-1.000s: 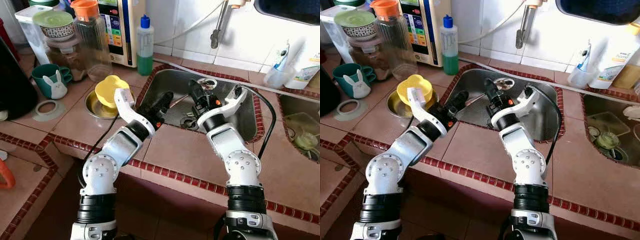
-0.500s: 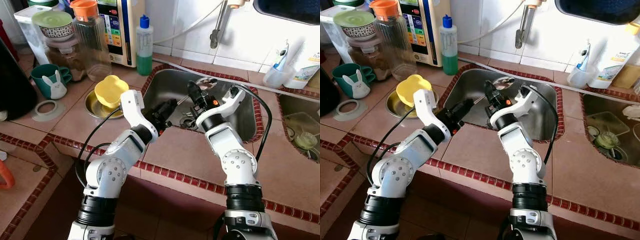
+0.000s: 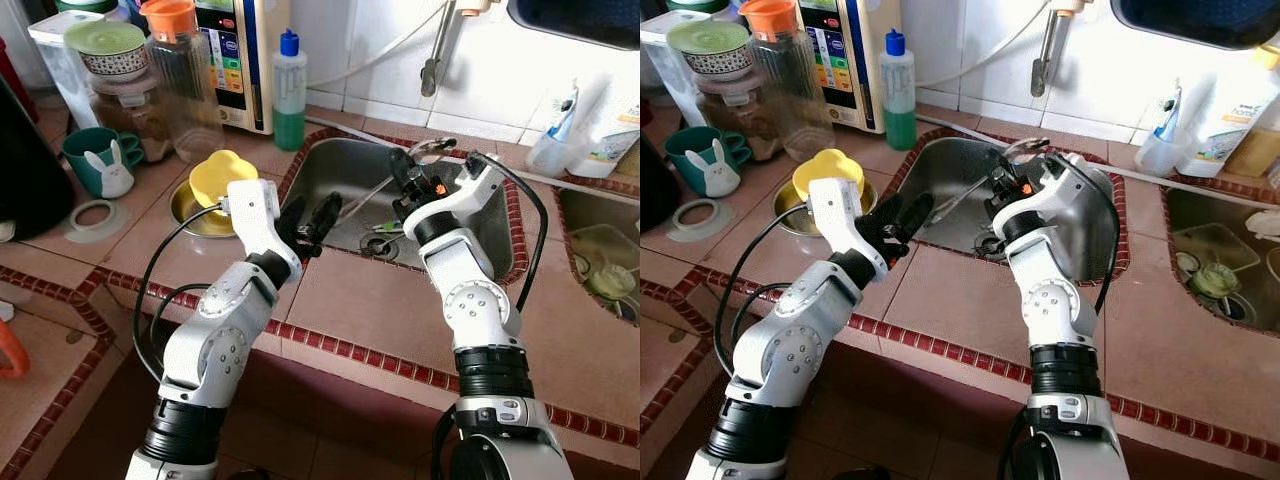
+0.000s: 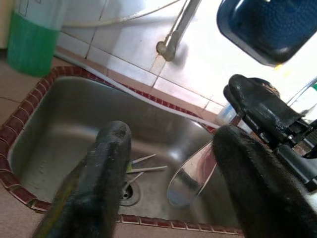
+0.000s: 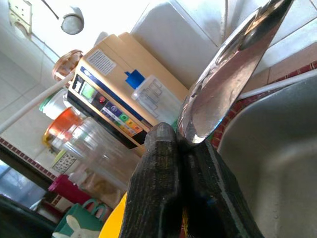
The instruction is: Kitchen organization
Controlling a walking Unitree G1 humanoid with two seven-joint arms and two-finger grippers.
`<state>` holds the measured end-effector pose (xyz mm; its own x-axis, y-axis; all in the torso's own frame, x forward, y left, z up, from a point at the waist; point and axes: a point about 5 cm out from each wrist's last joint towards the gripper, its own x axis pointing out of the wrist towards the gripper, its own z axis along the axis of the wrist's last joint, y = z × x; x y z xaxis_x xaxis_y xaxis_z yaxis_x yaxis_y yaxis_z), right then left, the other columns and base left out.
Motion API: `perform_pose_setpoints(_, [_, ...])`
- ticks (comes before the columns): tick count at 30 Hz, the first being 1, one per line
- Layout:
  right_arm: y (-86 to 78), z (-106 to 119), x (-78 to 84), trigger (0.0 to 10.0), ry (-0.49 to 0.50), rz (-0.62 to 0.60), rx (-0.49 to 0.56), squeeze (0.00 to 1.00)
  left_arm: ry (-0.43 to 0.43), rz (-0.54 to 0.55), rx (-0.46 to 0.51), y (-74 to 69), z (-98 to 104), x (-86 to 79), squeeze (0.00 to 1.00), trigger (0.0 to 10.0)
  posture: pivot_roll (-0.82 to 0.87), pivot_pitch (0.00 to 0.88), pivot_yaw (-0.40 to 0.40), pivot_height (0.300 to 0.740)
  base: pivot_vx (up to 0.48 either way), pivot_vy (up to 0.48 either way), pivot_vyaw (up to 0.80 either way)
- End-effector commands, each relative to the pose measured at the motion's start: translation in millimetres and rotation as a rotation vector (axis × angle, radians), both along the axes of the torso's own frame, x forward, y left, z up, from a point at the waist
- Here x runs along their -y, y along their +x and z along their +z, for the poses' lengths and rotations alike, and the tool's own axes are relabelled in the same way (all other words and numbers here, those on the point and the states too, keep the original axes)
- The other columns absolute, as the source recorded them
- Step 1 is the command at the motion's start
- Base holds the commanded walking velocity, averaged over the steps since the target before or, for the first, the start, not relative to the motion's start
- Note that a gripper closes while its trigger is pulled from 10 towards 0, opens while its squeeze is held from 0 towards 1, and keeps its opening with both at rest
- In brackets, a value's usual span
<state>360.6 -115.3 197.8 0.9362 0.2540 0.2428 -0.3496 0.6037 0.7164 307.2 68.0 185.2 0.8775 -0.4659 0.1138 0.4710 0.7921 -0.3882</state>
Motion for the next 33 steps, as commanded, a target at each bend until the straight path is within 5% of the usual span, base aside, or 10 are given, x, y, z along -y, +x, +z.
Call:
perform_pose_setpoints(1, [2.7, 8.6, 1.1, 0.0, -0.018, -0.009, 0.035, 0.00, 0.021, 0.035, 0.016, 0.8, 0.2, -1.9, 1.00, 10.0, 0.15, 0.071, -0.011, 0.740, 0.000, 0.000, 0.00])
perform_pose_setpoints(12, [9.4, 1.4, 23.1, 0.0, -0.182, -0.099, 0.034, 0.00, 0.149, 0.097, 0.133, 3.8, 3.1, -8.4, 1.00, 10.0, 0.15, 0.056, -0.021, 0.740, 0.000, 0.000, 0.00])
perform_pose_setpoints(19, [29.5, -13.7, 35.7, 0.0, -0.668, -0.146, 0.000, 0.00, 0.274, 0.051, 0.196, -4.3, -5.0, -2.6, 1.00, 10.0, 0.17, 0.056, -0.029, 0.740, 0.000, 0.000, 0.00])
perform_pose_setpoints(22, [32.5, -16.1, 38.0, 0.0, -0.704, -0.140, -0.013, 0.00, 0.289, 0.036, 0.189, -5.8, -8.0, -2.4, 1.00, 10.0, 0.17, 0.055, -0.032, 0.740, 0.000, 0.000, 0.00])
perform_pose_setpoints(33, [35.1, -52.7, 40.5, 0.0, -1.186, -0.081, -0.128, 0.00, 0.320, -0.001, 0.217, -13.8, -9.9, -3.1, 1.00, 10.0, 0.22, 0.060, -0.049, 0.740, 0.000, 0.000, 0.00])
